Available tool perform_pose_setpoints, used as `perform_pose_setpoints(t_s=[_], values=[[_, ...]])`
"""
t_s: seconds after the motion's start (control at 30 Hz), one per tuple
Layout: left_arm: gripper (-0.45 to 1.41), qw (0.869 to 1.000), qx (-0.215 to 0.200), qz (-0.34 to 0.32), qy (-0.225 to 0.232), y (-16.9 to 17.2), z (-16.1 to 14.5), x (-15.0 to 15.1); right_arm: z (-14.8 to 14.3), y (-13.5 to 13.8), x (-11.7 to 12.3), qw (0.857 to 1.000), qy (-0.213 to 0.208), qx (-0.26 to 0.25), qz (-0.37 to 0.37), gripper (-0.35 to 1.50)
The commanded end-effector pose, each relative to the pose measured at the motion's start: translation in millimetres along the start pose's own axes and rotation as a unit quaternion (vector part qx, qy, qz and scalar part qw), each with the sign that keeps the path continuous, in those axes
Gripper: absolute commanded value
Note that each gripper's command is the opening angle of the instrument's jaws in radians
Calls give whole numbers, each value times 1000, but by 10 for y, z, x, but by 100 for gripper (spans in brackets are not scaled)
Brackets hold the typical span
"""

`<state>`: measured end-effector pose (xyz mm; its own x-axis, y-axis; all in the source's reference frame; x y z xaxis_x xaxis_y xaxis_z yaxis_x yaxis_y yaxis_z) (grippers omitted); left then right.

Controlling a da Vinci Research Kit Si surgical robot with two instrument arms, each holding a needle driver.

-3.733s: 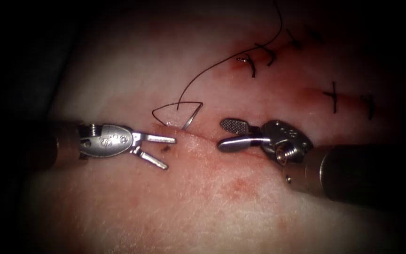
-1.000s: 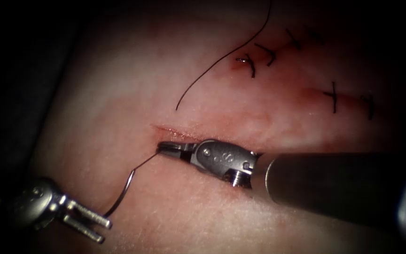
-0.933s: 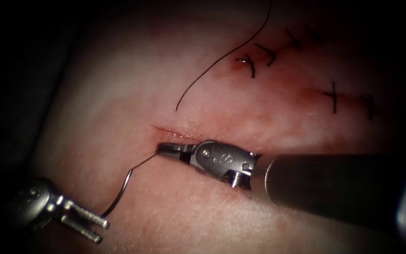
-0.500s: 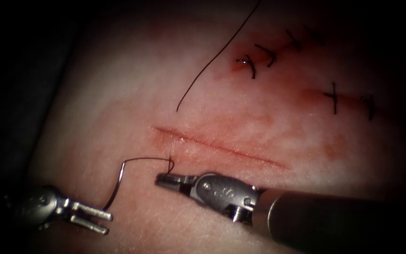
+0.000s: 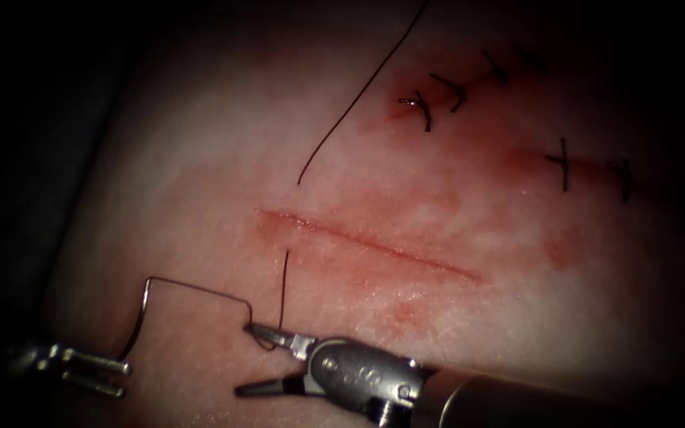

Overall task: Wound Closure
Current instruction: Pick up suture proximal to wound and pull distally with right hand. Repeat until only a short tail remains above wound.

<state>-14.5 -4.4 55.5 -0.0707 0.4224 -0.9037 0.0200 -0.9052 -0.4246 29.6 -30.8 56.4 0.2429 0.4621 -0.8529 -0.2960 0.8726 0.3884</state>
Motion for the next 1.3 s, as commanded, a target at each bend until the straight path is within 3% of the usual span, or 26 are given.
perform_pose_setpoints(t_s=[0.03, 0.2, 0.23, 0.27, 0.33, 0.7, 0.73, 0.77, 0.93, 1.1, 1.3], values=[[-45, 1000, 5, 2, 1, -2, -2, -4, 4, 5, -5, 1000, 0, -1, -6, 126], [-45, 999, 34, 4, 0, -13, -30, 11, -1, 21, 4, 999, 3, -9, -34, 126], [-45, 999, 39, 3, -2, -15, -32, 12, -1, 24, 6, 999, 3, -10, -35, 123], [-45, 999, 39, 1, 0, -20, -30, 12, -1, 31, 8, 998, 4, -17, -60, 106], [-45, 999, 41, 0, 0, -25, -26, 10, 2, 40, 9, 997, -2, -19, -72, 98], [-45, 999, 40, 5, 2, -32, -19, 6, 28, 74, -14, 990, -36, -49, -126, 99], [-45, 999, 41, 5, 2, -32, -19, 6, 30, 75, -16, 990, -42, -47, -127, 93], [-45, 999, 40, 8, 2, -31, -19, 7, 34, 78, -20, 988, -55, -46, -137, 64], [-45, 999, 39, 9, 3, -30, -18, 6, 33, 83, -28, 983, -99, -64, -143, -28], [-45, 999, 38, 9, 4, -32, -17, 5, 24, 78, -30, 980, -123, -72, -141, -35], [-45, 999, 42, 8, 5, -40, -6, -2, 11, 58, -28, 995, -85, -13, -43, -35]])
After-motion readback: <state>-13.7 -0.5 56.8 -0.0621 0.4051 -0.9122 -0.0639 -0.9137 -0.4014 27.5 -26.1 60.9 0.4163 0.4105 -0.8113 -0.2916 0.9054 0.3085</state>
